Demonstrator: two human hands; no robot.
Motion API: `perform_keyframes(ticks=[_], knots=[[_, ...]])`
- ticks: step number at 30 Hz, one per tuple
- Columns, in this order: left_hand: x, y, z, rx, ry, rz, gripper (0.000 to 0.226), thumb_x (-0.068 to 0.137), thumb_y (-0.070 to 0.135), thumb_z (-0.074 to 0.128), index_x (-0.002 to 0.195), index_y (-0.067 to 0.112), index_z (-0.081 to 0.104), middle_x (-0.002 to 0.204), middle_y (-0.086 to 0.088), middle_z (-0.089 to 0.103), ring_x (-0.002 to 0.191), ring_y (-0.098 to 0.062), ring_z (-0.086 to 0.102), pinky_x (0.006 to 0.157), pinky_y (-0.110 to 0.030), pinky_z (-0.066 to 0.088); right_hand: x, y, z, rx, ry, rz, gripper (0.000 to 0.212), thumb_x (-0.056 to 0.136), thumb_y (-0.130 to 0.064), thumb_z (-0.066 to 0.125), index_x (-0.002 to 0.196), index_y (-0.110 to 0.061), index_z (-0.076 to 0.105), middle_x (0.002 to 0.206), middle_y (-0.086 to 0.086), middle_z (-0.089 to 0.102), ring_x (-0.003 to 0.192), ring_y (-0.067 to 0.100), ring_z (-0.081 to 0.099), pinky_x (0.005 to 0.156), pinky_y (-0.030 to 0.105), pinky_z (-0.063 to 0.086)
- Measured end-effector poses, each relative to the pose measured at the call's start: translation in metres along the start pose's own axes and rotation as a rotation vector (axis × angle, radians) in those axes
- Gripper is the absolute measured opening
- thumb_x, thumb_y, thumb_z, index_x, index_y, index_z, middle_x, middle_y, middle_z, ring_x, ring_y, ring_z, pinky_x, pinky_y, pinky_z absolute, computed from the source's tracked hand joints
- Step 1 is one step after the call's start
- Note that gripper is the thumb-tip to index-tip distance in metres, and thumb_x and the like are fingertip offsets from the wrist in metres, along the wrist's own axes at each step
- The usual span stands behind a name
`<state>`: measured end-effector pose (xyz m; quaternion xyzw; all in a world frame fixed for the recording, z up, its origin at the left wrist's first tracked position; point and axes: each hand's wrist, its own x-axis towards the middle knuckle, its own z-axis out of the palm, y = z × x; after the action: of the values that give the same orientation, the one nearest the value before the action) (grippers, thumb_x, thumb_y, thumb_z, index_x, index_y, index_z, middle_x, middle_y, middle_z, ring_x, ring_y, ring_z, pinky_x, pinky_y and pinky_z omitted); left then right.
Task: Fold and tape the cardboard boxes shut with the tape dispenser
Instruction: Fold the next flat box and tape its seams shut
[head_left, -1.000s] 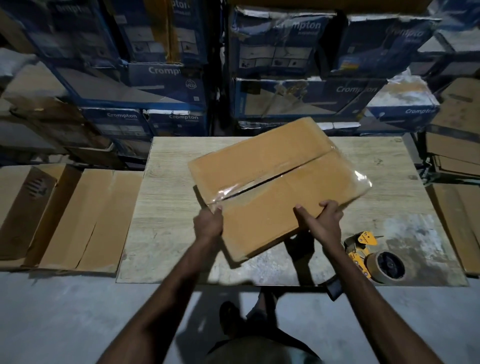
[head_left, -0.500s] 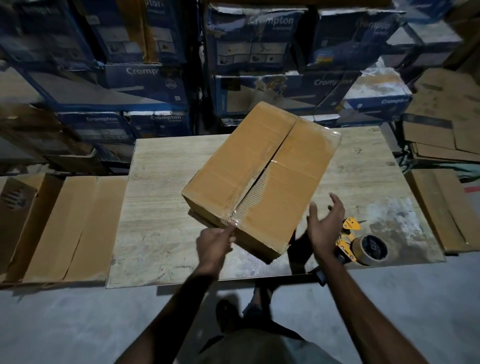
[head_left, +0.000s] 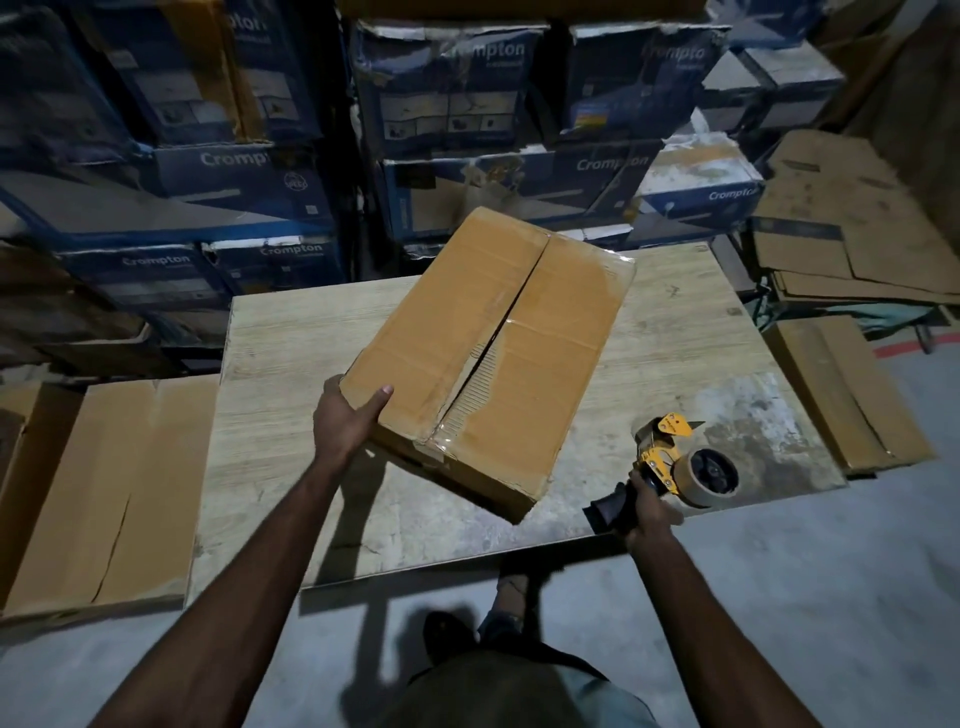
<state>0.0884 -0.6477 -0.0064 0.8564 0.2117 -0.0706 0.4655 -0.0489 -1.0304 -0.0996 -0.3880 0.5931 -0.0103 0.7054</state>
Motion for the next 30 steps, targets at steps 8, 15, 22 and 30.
perform_keyframes(ticks=[8,15,22,30], knots=[[-0.044,-0.003,0.024,0.043,0.043,-0.020,0.069,0.078,0.064,0.081,0.116,0.014,0.051,0.111,-0.005,0.065,0.098,-0.029,0.065,0.072,-0.034,0.044,-0.023,-0.063,-0.005,0.235,-0.061,-0.120,0.017,0.094,0.000,0.057,0.104,-0.009,0.046,0.073,0.011,0.053,0.048,0.019,0.057,0.047,0.026,0.051],[-0.107,-0.010,0.054,-0.091,0.078,-0.092,0.062,0.082,0.063,0.077,0.119,0.020,0.053,0.115,-0.001,0.062,0.106,-0.027,0.062,0.082,-0.043,0.052,-0.101,-0.112,-0.006,0.421,-0.381,-0.113,0.025,0.103,-0.010,0.046,0.078,-0.015,0.045,0.062,-0.003,0.047,0.045,0.008,0.046,0.043,0.018,0.043],[-0.146,0.056,0.043,-0.366,0.018,-0.012,0.031,0.100,0.033,0.067,0.129,0.025,0.059,0.127,0.000,0.063,0.103,-0.015,0.065,0.083,-0.030,0.051,-0.172,-0.084,0.007,-0.022,-0.524,-0.442,0.031,0.095,-0.001,0.059,0.115,-0.019,0.045,0.071,0.006,0.052,0.050,0.018,0.046,0.044,0.029,0.039],[-0.125,0.093,0.038,-0.838,-0.653,-0.585,0.080,0.101,0.061,0.049,0.142,-0.007,0.052,0.140,-0.031,0.059,0.123,-0.038,0.063,0.085,-0.037,0.059,-0.203,-0.015,0.016,-0.780,-0.552,-0.981,0.045,0.091,-0.005,0.071,0.122,-0.031,0.051,0.098,-0.019,0.069,0.085,0.006,0.065,0.068,0.023,0.050]])
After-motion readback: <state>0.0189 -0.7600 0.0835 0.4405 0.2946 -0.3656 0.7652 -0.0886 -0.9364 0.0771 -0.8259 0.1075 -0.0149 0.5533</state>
